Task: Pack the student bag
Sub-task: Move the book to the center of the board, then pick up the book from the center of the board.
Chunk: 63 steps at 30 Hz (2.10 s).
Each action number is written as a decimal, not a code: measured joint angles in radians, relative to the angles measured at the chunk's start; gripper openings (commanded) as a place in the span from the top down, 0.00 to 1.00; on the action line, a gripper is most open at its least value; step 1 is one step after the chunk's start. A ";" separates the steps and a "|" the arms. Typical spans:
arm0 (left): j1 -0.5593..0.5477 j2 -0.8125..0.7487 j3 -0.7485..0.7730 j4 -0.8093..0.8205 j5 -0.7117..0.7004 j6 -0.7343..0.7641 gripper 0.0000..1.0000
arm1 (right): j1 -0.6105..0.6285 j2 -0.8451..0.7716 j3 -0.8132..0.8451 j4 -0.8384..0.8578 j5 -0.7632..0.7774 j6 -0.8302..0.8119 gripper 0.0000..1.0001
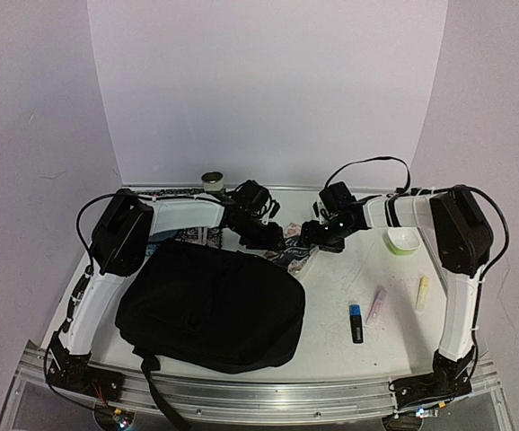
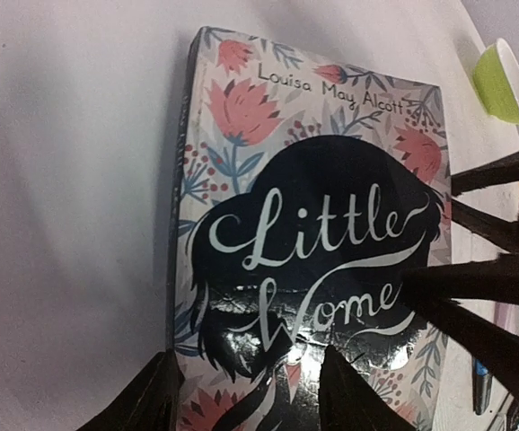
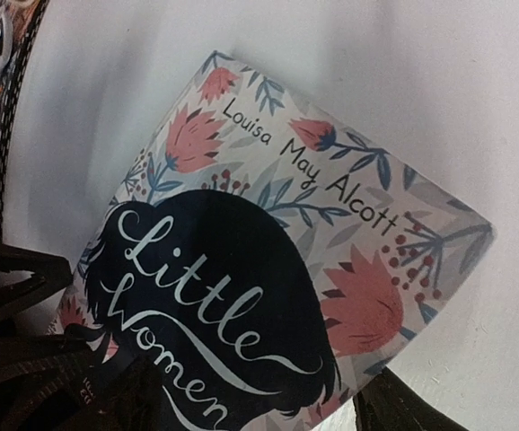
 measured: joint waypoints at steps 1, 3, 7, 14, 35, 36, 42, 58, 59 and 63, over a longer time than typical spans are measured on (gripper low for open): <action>0.000 -0.001 -0.009 0.009 -0.008 -0.007 0.43 | -0.002 -0.013 -0.014 0.000 0.002 0.015 0.25; 0.002 -0.004 -0.026 0.029 -0.022 -0.025 0.40 | -0.004 -0.046 -0.048 0.005 0.003 0.045 0.25; 0.008 -0.008 -0.071 0.032 -0.052 -0.039 0.36 | -0.009 -0.118 -0.138 0.027 -0.010 0.122 0.25; 0.017 -0.014 -0.082 0.034 -0.057 -0.052 0.37 | -0.008 -0.133 -0.303 0.167 -0.113 0.266 0.25; 0.056 -0.014 -0.096 0.027 0.139 -0.155 0.64 | -0.014 -0.058 -0.386 0.558 -0.310 0.511 0.45; 0.057 -0.014 -0.096 0.026 0.139 -0.163 0.66 | -0.015 -0.058 -0.391 0.566 -0.311 0.517 0.46; 0.060 -0.014 -0.097 0.026 0.132 -0.196 0.68 | -0.016 -0.073 -0.410 0.598 -0.314 0.550 0.49; 0.062 -0.014 -0.103 0.047 0.152 -0.243 0.68 | -0.017 -0.104 -0.427 0.740 -0.370 0.625 0.55; 0.062 -0.014 -0.103 0.050 0.155 -0.245 0.69 | -0.017 -0.100 -0.427 0.743 -0.368 0.631 0.55; 0.062 -0.015 -0.111 0.062 0.160 -0.248 0.69 | -0.016 -0.083 -0.442 0.743 -0.353 0.639 0.60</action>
